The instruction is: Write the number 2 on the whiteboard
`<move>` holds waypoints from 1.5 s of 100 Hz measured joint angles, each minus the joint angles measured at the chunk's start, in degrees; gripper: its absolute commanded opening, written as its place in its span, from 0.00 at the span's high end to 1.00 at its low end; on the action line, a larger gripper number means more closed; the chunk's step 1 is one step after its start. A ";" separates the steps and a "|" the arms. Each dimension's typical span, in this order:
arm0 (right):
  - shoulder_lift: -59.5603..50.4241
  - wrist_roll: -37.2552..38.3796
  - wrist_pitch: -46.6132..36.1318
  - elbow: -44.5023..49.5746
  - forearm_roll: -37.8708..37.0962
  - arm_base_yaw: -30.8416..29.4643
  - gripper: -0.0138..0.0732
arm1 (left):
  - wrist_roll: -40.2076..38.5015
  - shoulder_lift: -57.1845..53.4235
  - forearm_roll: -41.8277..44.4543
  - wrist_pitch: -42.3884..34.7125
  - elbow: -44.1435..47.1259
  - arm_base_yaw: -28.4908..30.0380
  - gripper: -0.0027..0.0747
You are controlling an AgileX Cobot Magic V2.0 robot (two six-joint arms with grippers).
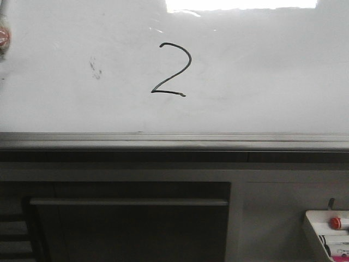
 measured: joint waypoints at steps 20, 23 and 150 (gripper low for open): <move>-1.50 6.91 -2.07 3.76 -4.20 -6.61 0.50 | -10.95 -5.68 15.92 12.96 -4.82 0.00 0.56; -1.95 7.46 -2.49 4.54 -4.23 -7.58 0.50 | -13.62 -6.30 19.24 15.42 -5.87 0.00 0.56; -33.49 7.29 -36.52 33.67 -4.58 -12.12 0.92 | -33.89 -41.36 31.25 -26.21 37.10 0.08 0.99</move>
